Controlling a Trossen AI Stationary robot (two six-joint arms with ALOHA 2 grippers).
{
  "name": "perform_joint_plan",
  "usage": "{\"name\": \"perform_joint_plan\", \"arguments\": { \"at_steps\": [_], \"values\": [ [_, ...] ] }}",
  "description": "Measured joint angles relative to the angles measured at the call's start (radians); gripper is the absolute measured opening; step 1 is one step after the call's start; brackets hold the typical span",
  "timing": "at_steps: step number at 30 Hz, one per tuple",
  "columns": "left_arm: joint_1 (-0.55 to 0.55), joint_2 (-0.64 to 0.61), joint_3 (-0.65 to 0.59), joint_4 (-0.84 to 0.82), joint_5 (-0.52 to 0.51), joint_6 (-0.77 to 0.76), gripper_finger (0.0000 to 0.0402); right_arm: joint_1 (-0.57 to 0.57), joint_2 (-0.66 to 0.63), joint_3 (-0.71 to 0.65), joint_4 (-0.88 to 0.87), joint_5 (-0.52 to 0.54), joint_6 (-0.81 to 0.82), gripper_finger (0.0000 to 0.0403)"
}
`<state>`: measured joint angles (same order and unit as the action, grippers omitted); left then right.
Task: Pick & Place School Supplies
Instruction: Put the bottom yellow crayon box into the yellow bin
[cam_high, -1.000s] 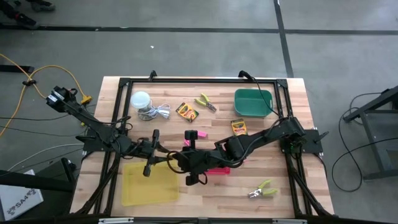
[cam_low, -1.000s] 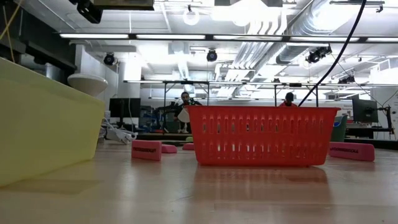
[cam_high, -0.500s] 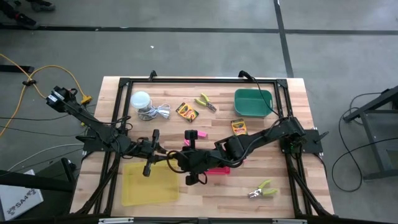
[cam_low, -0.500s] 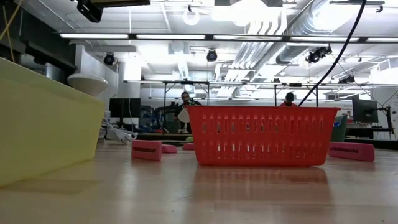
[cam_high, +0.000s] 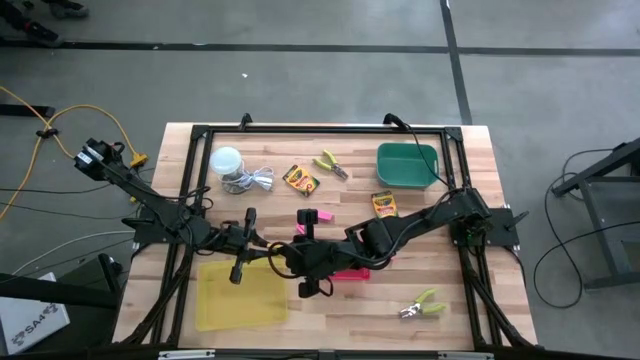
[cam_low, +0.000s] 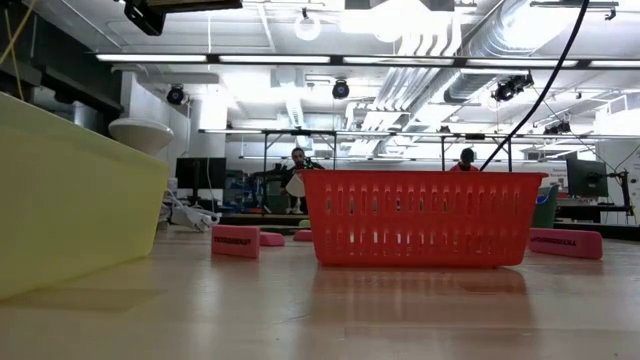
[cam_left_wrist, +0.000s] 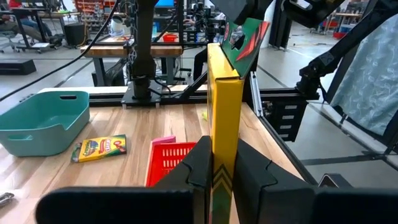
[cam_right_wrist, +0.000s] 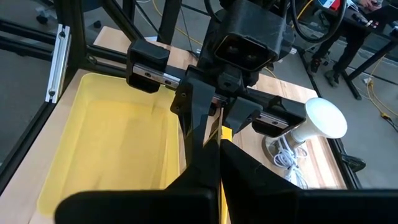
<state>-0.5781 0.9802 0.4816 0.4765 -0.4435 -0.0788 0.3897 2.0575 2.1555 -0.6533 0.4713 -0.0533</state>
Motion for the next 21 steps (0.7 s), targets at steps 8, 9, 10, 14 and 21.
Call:
{"name": "perform_joint_plan", "arguments": {
  "at_steps": [8,9,10,14,21],
  "values": [
    [0.0,0.0,0.0,0.0,0.0,0.0,0.003,0.0,0.0,0.0,0.0,0.0,-0.001,0.0002],
    [0.0,0.0,0.0,0.0,0.0,0.0,0.003,0.0,0.0,0.0,0.0,0.0,-0.001,0.0002],
    [0.0,0.0,0.0,0.0,0.0,0.0,0.003,0.0,0.0,0.0,0.0,0.0,-0.002,0.0002],
    [0.0,0.0,0.0,0.0,0.0,0.0,0.003,0.0,0.0,0.0,0.0,0.0,-0.011,0.0002],
    [0.0,0.0,0.0,0.0,0.0,0.0,0.003,0.001,0.0,0.0,0.0,-0.004,-0.036,0.0002]
  ]
}}
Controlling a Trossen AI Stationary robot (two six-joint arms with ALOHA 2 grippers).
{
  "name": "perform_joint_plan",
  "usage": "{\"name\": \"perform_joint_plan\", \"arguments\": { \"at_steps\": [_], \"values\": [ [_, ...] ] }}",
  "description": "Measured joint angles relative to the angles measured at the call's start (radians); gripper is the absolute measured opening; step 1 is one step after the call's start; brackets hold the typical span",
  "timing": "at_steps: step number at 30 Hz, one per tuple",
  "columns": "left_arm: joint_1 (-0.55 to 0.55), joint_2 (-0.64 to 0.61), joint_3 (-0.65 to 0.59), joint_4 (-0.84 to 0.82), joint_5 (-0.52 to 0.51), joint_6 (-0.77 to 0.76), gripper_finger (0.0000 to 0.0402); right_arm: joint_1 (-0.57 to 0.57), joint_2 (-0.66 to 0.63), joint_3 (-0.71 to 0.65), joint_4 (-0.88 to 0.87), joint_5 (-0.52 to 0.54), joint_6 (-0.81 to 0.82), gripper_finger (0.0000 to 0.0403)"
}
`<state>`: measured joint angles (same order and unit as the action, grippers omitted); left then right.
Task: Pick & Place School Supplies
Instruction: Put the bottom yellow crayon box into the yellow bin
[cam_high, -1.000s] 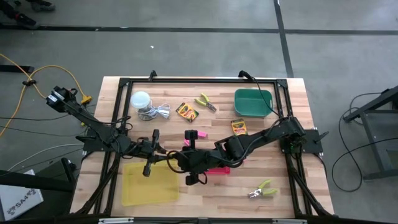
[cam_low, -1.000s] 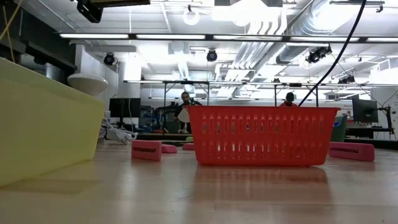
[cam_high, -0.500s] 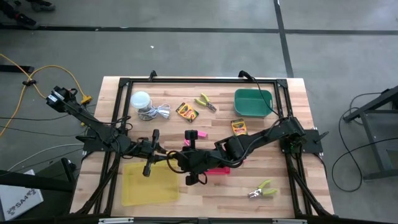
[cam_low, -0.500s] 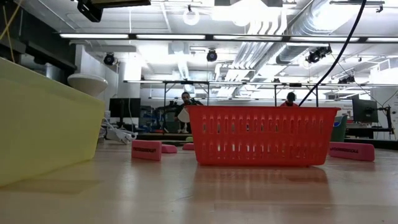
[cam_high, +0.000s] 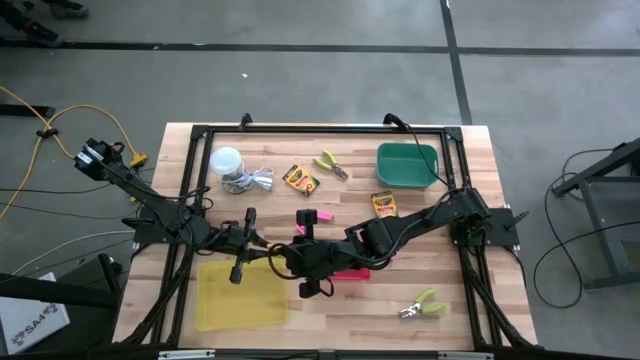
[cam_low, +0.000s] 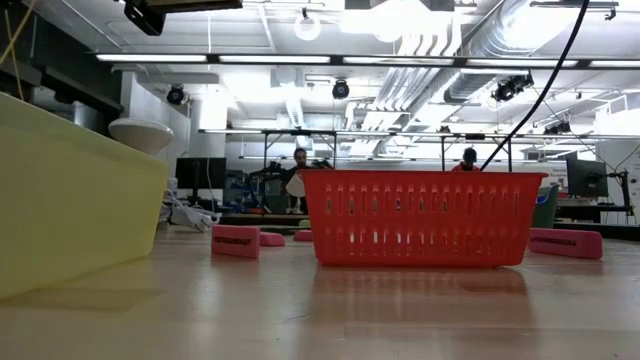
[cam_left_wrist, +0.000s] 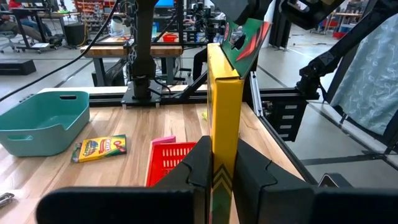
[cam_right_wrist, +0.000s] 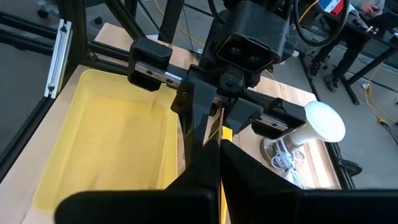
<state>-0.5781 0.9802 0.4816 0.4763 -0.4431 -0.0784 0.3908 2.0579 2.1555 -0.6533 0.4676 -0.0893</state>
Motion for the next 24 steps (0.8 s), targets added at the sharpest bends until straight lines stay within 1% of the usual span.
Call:
{"name": "perform_joint_plan", "arguments": {
  "at_steps": [7,9,18,24],
  "values": [
    [-0.002,0.0,0.0,0.0,0.0,0.0,0.0029,0.0,0.0,0.0,0.0,-0.008,-0.013,0.0003],
    [-0.002,0.0,0.0,0.0,0.002,0.0,0.0029,-0.001,0.0,0.0,0.001,-0.025,-0.014,0.0009],
    [-0.002,0.0,0.0,0.0,0.002,0.001,0.0029,-0.001,0.0,0.0,0.038,-0.026,-0.014,0.0075],
    [-0.005,0.0,0.0,0.0,0.001,0.001,0.0029,-0.001,0.0,0.0,0.058,-0.025,-0.014,0.0102]
  ]
}}
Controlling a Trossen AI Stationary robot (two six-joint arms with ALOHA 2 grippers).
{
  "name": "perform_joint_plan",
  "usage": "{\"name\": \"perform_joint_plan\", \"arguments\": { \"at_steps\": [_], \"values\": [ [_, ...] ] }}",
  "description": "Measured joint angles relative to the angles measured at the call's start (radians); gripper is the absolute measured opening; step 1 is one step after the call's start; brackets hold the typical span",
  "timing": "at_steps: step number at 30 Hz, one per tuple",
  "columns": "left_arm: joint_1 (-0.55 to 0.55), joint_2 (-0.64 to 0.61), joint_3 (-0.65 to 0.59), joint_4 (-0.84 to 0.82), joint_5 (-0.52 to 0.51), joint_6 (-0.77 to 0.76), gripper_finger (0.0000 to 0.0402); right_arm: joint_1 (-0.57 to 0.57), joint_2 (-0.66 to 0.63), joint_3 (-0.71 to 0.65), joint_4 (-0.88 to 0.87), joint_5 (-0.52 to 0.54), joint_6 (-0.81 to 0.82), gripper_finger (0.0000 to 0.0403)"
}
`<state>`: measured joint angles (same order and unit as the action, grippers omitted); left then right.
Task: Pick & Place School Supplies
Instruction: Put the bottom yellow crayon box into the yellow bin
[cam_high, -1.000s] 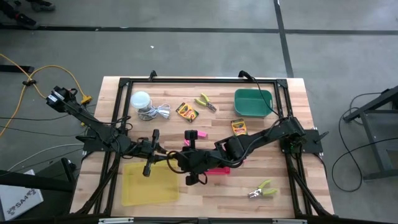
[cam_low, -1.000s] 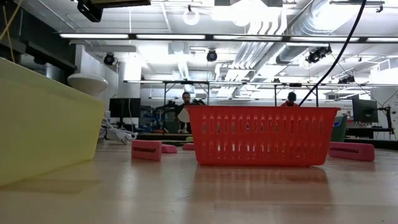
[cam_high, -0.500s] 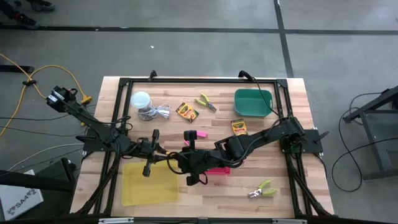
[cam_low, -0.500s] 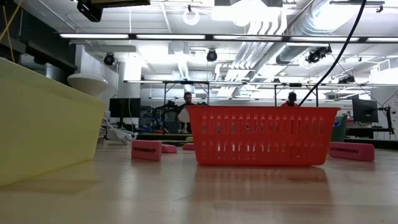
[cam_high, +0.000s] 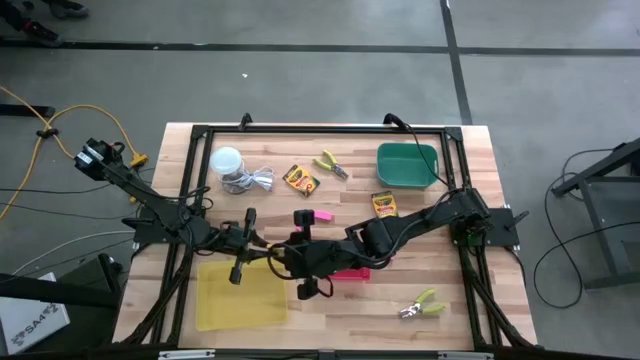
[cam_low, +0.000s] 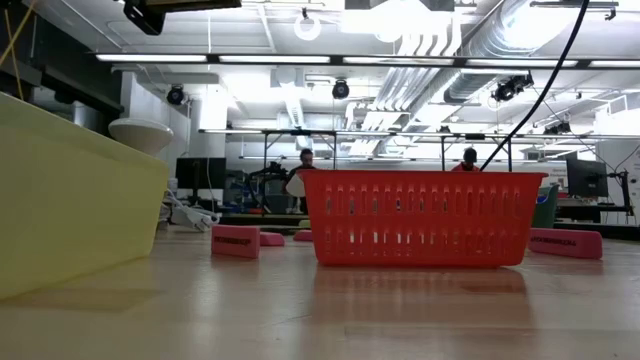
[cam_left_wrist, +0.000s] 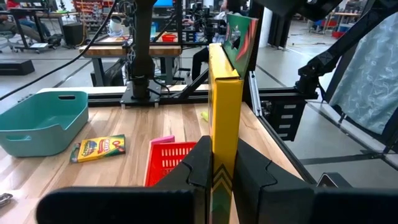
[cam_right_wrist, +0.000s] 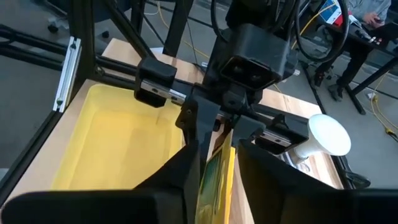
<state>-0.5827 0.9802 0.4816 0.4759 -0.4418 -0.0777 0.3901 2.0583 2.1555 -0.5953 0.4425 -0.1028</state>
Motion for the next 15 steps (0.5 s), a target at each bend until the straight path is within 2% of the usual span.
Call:
{"name": "perform_joint_plan", "arguments": {
  "at_steps": [6,8,12,15],
  "values": [
    [-0.054,0.0,0.0,-0.01,-0.022,-0.004,0.0029,0.001,0.0,0.0,0.005,0.0,0.0,0.0118],
    [-0.088,0.0,0.0,-0.032,-0.087,-0.03,0.0029,0.006,0.0,0.0,0.005,0.001,0.0,0.0121],
    [-0.177,0.0,0.0,-0.087,-0.286,-0.056,0.0029,0.018,0.0,0.0,0.002,0.0,0.0,0.0123],
    [-0.249,-0.001,0.0,-0.106,-0.368,-0.086,0.0029,0.028,0.0,0.0,0.002,0.0,0.0,0.0123]
  ]
}}
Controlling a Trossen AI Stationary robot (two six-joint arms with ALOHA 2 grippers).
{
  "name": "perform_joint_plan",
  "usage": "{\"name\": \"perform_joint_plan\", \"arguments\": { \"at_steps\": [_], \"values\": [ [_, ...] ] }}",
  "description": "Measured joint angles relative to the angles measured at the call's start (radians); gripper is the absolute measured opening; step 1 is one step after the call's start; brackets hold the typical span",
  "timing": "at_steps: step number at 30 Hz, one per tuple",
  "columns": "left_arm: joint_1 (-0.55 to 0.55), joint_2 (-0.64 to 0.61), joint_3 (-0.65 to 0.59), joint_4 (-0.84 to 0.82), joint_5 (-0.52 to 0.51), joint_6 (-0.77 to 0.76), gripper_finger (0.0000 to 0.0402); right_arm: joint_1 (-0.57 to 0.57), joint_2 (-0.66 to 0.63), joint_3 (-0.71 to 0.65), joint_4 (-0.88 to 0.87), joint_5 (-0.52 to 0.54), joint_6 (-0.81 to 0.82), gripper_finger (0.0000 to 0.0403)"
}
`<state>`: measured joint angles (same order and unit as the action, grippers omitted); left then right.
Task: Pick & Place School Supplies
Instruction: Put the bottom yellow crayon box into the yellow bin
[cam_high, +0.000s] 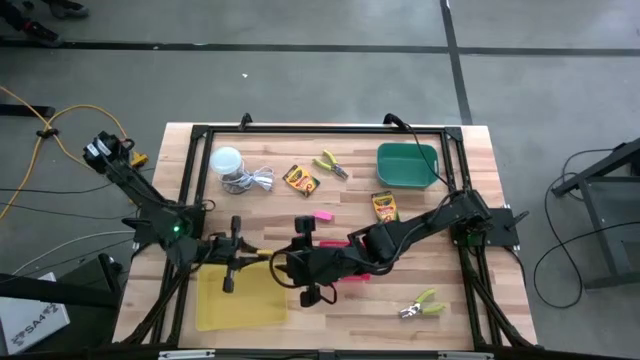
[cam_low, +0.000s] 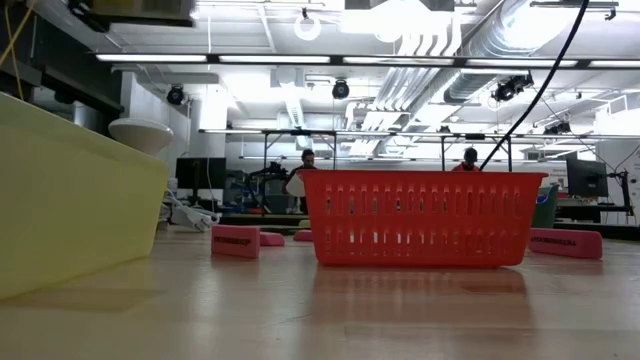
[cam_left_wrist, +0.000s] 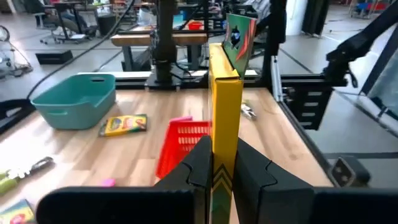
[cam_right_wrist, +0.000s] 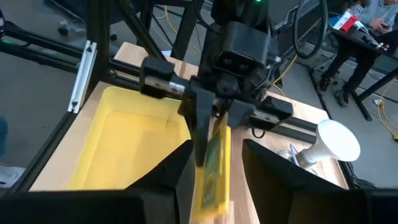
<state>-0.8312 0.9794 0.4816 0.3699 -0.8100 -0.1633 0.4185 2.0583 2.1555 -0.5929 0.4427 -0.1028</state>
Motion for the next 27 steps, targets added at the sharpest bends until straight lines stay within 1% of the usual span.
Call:
{"name": "perform_joint_plan", "arguments": {
  "at_steps": [5,8,11,14,18,23,27],
  "values": [
    [-0.088,0.0,0.0,-0.033,-0.018,-0.065,0.0031,0.009,-0.01,0.0,0.0,0.002,0.001,0.0123],
    [-0.125,0.0,0.0,-0.138,-0.021,-0.193,0.0031,0.016,-0.012,0.001,-0.004,0.002,0.003,0.0123],
    [-0.149,0.011,0.0,-0.234,-0.056,-0.306,0.0032,0.019,-0.016,0.001,-0.001,0.002,0.005,0.0123],
    [-0.157,0.03,0.0,-0.235,-0.086,-0.32,0.0032,0.019,-0.017,0.001,-0.002,0.0,0.032,0.0123],
    [-0.163,0.073,0.0,-0.237,-0.068,-0.377,0.0032,0.019,-0.017,0.001,-0.002,-0.001,0.05,0.0123],
    [-0.168,0.161,0.0,-0.232,-0.029,-0.548,0.0033,0.019,-0.017,0.001,-0.005,0.0,0.054,0.0123],
    [-0.177,0.24,0.0,-0.161,-0.002,-0.668,0.0033,0.019,-0.017,0.001,-0.007,-0.001,0.054,0.0123]
  ]
}}
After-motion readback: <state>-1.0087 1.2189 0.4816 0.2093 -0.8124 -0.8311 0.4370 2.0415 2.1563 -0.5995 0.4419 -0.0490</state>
